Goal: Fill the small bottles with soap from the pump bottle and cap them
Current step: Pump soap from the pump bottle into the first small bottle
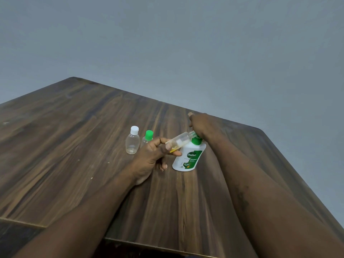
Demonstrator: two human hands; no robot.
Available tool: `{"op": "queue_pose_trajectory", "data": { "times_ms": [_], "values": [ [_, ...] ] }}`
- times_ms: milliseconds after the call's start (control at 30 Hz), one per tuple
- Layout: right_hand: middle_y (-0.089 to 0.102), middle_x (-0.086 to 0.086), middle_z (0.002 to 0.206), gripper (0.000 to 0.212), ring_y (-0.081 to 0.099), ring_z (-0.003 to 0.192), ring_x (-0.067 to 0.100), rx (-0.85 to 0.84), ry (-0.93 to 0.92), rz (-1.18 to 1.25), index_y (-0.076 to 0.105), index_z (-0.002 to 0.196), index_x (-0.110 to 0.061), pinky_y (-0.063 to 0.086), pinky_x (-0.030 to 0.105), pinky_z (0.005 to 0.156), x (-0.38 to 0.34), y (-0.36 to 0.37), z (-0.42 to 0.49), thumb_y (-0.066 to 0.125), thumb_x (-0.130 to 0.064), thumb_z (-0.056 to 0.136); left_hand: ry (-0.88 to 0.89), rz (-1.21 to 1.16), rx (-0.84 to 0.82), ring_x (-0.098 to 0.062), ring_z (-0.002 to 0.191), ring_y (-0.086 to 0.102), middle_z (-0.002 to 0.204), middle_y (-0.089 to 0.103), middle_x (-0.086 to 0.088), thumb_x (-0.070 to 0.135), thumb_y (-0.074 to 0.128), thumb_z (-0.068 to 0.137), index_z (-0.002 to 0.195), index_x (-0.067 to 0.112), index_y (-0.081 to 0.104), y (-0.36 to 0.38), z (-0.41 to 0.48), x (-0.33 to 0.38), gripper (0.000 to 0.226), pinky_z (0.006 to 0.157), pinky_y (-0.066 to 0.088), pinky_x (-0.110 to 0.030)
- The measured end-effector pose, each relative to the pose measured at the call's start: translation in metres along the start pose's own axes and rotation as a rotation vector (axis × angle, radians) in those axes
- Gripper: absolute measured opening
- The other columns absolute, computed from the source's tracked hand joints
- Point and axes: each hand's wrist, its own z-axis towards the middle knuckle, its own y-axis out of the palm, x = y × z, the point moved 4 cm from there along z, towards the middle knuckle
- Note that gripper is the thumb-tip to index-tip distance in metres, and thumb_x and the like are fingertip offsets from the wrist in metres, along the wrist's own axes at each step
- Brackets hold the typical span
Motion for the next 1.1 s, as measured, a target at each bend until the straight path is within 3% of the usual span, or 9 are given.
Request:
{"op": "queue_pose_trajectory", "data": {
  "times_ms": [167,267,367,467,600,700,867,1033,1100],
  "values": [
    [0.076,0.01,0.111,0.074,0.069,0.102,0.033,0.05,-0.034,0.019,0.076,0.1,-0.016,0.053,0.048,0.098,-0.003,-0.008,-0.01,0.022,-0.064,0.085,0.083,0.107,0.06,-0.015,0.048,0.056,0.105,0.078,-0.007,0.031,0.07,0.089,0.114,0.007,0.059,0.012,-0.004,0.0,0.036,0.047,0.043,-0.022],
    [0.075,0.013,0.106,0.063,0.069,0.098,0.034,0.016,-0.069,-0.03,0.073,0.103,-0.013,0.055,0.044,0.092,-0.01,-0.014,-0.008,0.028,-0.056,0.096,0.241,0.465,0.17,0.002,0.057,0.062,0.076,0.072,0.02,0.039,0.072,0.086,0.115,0.015,0.064,0.014,-0.011,0.004,0.038,0.059,0.043,-0.009],
    [0.073,0.015,0.108,0.056,0.067,0.102,0.036,0.033,-0.135,-0.078,0.07,0.114,-0.011,0.053,0.047,0.094,-0.016,-0.02,-0.005,0.028,-0.048,0.107,0.39,0.685,0.269,0.01,0.07,0.062,0.07,0.064,0.035,0.048,0.067,0.087,0.117,0.019,0.067,0.014,-0.016,0.01,0.041,0.063,0.039,-0.004],
    [0.072,0.014,0.112,0.062,0.066,0.104,0.036,0.034,-0.16,-0.085,0.072,0.112,-0.011,0.052,0.048,0.097,-0.015,-0.019,-0.008,0.025,-0.051,0.109,0.458,0.684,0.304,0.006,0.074,0.062,0.08,0.064,0.034,0.045,0.066,0.092,0.119,0.016,0.067,0.012,-0.013,0.01,0.04,0.063,0.038,-0.004],
    [0.069,0.0,0.093,0.062,0.062,0.085,0.02,-0.059,-0.07,0.054,0.072,0.089,-0.011,0.051,0.04,0.097,-0.004,-0.007,-0.015,0.029,-0.05,0.111,0.516,0.71,0.347,0.007,0.074,0.059,0.088,0.061,0.036,0.043,0.063,0.096,0.12,0.017,0.066,0.009,-0.012,0.007,0.036,0.063,0.036,-0.005],
    [0.072,0.006,0.102,0.066,0.061,0.082,0.018,-0.067,-0.064,0.1,0.075,0.092,-0.008,0.049,0.038,0.093,-0.003,-0.004,-0.014,0.029,-0.052,0.11,0.508,0.738,0.338,0.012,0.073,0.056,0.084,0.06,0.036,0.044,0.063,0.096,0.119,0.017,0.066,0.008,-0.011,0.006,0.036,0.063,0.035,-0.005],
    [0.073,0.007,0.107,0.06,0.065,0.097,0.026,-0.04,-0.12,0.015,0.076,0.092,-0.011,0.051,0.044,0.099,-0.005,-0.005,-0.014,0.031,-0.048,0.11,0.542,0.818,0.336,0.015,0.074,0.055,0.082,0.058,0.038,0.052,0.063,0.095,0.12,0.022,0.066,0.006,-0.009,0.004,0.04,0.061,0.033,-0.004],
    [0.074,0.005,0.1,0.073,0.069,0.088,0.023,0.018,-0.063,0.151,0.076,0.089,-0.017,0.057,0.035,0.068,-0.007,-0.021,-0.012,0.031,-0.072,0.102,0.559,0.81,0.342,0.018,0.076,0.054,0.079,0.057,0.039,0.052,0.059,0.096,0.126,0.018,0.067,0.008,-0.01,0.005,0.046,0.063,0.032,-0.001],
    [0.073,0.006,0.098,0.08,0.07,0.085,0.023,0.055,-0.05,0.169,0.076,0.089,-0.017,0.06,0.037,0.07,-0.007,-0.024,-0.011,0.026,-0.079,0.099,0.562,0.803,0.346,0.015,0.076,0.055,0.077,0.054,0.036,0.051,0.059,0.097,0.127,0.018,0.066,0.007,-0.01,0.006,0.046,0.064,0.033,-0.003]
  ]
}}
